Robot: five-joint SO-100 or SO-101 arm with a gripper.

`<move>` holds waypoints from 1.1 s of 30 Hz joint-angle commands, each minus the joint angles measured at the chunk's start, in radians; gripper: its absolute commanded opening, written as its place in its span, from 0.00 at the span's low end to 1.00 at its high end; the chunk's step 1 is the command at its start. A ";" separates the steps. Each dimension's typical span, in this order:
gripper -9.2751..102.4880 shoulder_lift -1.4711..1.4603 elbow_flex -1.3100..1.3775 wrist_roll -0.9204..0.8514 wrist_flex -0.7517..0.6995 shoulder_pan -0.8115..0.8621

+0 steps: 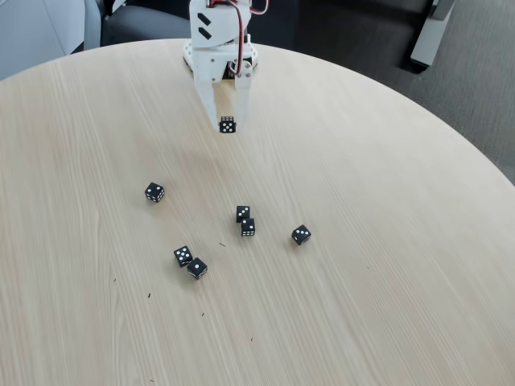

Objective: Pick up the dice with number 6

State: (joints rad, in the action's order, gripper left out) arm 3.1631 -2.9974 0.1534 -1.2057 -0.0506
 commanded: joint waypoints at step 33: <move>0.09 0.012 0.003 0.100 -0.003 -0.008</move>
State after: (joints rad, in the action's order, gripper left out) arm 3.1631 -2.9974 0.2562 -1.2057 -0.0506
